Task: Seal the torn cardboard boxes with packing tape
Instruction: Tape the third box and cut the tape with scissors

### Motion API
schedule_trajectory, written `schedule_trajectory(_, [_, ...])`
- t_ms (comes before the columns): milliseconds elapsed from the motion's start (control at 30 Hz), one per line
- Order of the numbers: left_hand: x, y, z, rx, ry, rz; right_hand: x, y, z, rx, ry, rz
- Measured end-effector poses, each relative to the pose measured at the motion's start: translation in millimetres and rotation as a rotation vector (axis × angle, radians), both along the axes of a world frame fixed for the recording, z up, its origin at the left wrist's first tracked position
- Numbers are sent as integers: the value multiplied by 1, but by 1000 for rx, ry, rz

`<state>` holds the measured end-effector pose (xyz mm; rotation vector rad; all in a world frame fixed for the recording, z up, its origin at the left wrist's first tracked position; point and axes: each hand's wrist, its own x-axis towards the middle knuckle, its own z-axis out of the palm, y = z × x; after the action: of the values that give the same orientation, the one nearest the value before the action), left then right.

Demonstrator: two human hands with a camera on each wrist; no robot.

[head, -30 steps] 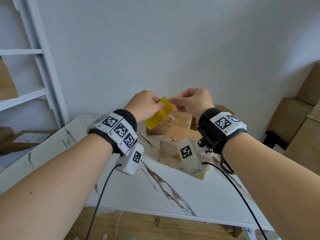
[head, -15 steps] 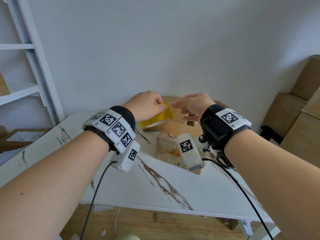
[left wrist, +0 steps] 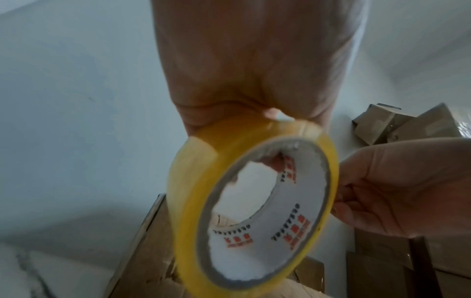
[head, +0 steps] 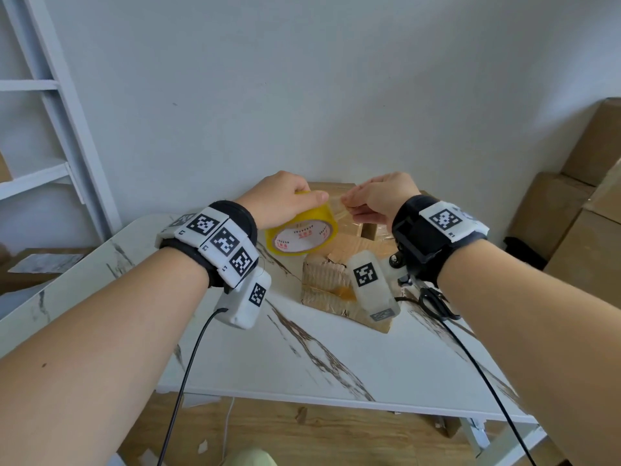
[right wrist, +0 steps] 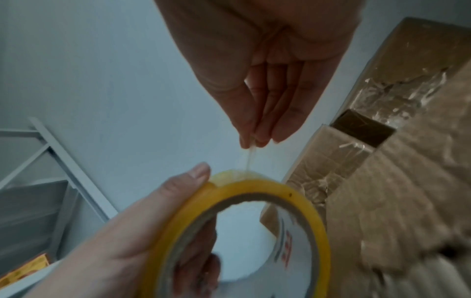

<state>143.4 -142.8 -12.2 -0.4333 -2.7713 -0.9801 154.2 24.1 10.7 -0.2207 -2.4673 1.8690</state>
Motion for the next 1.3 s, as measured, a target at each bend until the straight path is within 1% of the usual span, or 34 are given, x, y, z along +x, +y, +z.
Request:
schedule_trajectory(100, [-1,-1,1,100,11,28,2,-2,9,31,0,-1])
schedule_trajectory(167, [-2,-2,3,103,11,41,3,0,11,31,-12,-3])
schedule_trajectory(200, [-2,-5,4,80,7,42,4,5,10,42,-26,-14])
schedule_trajectory(300, [-4,-23,1,-21,-22,74,7,29,5,155,-76,-61])
schedule_trajectory(367, [-5,-32,-1,-134,-77,102,10,45,-2,166,-112,-89])
schedule_trajectory(433, [-5,-30,-4,-269,-122,87,13,53,-13,174,-162,-71])
schedule_trajectory(500, [-6,-22,-8,-346,-130,68,17,56,-19,182,-186,-39])
schedule_trajectory(633, [-9,-11,-14,-422,-92,48,21,62,-18,135,-239,22])
schedule_trajectory(733, [-11,-8,-14,-433,-48,65,26,61,-18,249,-277,66])
schedule_trajectory(800, [-11,-6,-14,-432,-19,87,28,65,-19,256,-266,18])
schedule_trajectory(833, [-11,-4,-14,-455,-12,87,29,66,-20,264,-269,12])
schedule_trajectory(933, [-12,4,-15,-589,16,83,33,65,-24,381,-378,86])
schedule_trajectory(967, [-13,6,-15,-635,29,88,35,64,-25,388,-401,89])
schedule_trajectory(1000, [-13,8,-16,-680,39,91,37,63,-26,381,-407,75])
schedule_trajectory(1100, [-14,14,-17,-801,52,79,33,70,-34,357,-346,-8])
schedule_trajectory(1200, [-14,20,-18,-831,35,71,33,74,-35,373,-367,-5])
schedule_trajectory(1300, [-14,28,-19,-881,33,80,32,80,-36,396,-350,-13])
